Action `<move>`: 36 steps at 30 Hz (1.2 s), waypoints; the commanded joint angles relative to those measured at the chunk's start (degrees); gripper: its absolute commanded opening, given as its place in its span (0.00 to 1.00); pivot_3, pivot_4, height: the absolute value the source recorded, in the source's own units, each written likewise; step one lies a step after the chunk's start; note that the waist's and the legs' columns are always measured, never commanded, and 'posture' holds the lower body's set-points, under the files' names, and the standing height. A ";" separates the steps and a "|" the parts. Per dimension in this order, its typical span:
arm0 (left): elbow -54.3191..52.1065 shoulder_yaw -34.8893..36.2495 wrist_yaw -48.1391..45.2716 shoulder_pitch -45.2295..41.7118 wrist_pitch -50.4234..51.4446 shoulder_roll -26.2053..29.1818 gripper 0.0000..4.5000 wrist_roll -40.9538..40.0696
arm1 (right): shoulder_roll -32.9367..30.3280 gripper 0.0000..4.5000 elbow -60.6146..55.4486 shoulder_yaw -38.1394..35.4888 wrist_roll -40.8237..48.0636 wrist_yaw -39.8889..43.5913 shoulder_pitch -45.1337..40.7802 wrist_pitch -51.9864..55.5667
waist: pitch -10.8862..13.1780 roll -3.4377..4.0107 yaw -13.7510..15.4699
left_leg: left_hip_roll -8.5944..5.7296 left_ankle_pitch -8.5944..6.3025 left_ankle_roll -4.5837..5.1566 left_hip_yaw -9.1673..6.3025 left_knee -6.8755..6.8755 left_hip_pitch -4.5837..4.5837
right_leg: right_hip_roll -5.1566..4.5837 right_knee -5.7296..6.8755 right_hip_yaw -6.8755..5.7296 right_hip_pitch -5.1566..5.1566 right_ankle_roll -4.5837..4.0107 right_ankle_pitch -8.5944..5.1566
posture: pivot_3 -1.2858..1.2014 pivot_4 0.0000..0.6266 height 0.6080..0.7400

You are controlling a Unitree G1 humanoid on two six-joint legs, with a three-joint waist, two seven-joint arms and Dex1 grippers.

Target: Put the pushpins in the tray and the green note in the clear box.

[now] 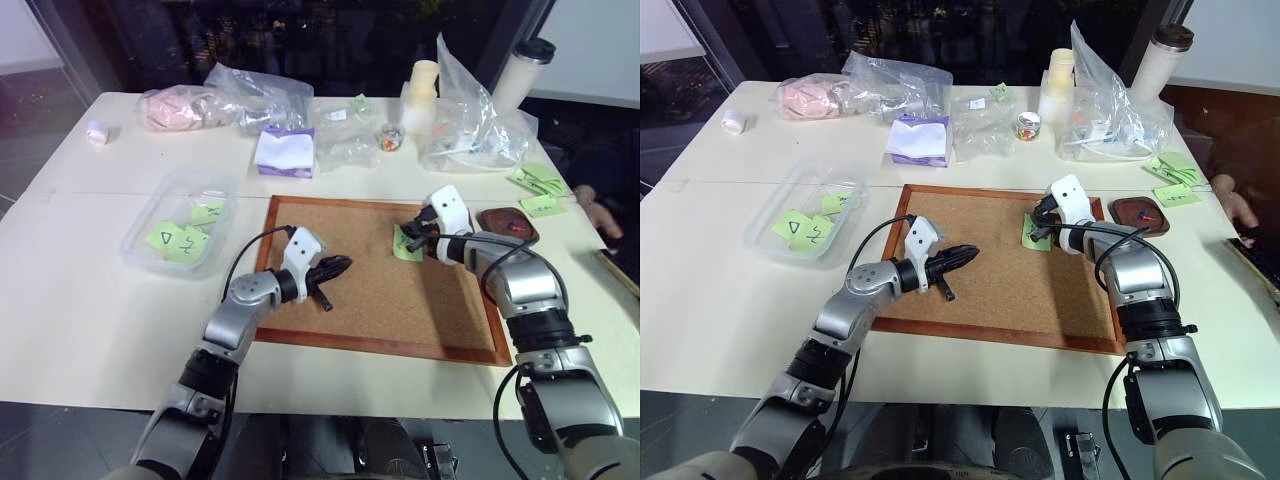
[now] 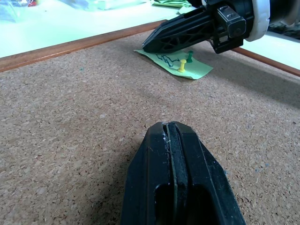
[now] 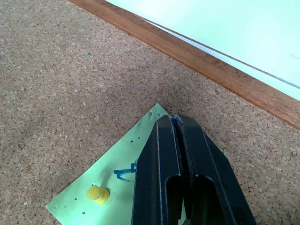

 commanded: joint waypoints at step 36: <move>2.04 0.52 1.08 0.83 1.82 -0.16 0.00 1.83 | -5.06 0.00 -0.19 -24.59 1.70 -18.09 6.32 2.44 | -0.34 0.56 0.05 | -0.05 -0.01 0.02 0.01 -0.02 0.09 | -0.01 -0.06 0.02 0.14 0.00 0.00 | 0.52 0.24 1.00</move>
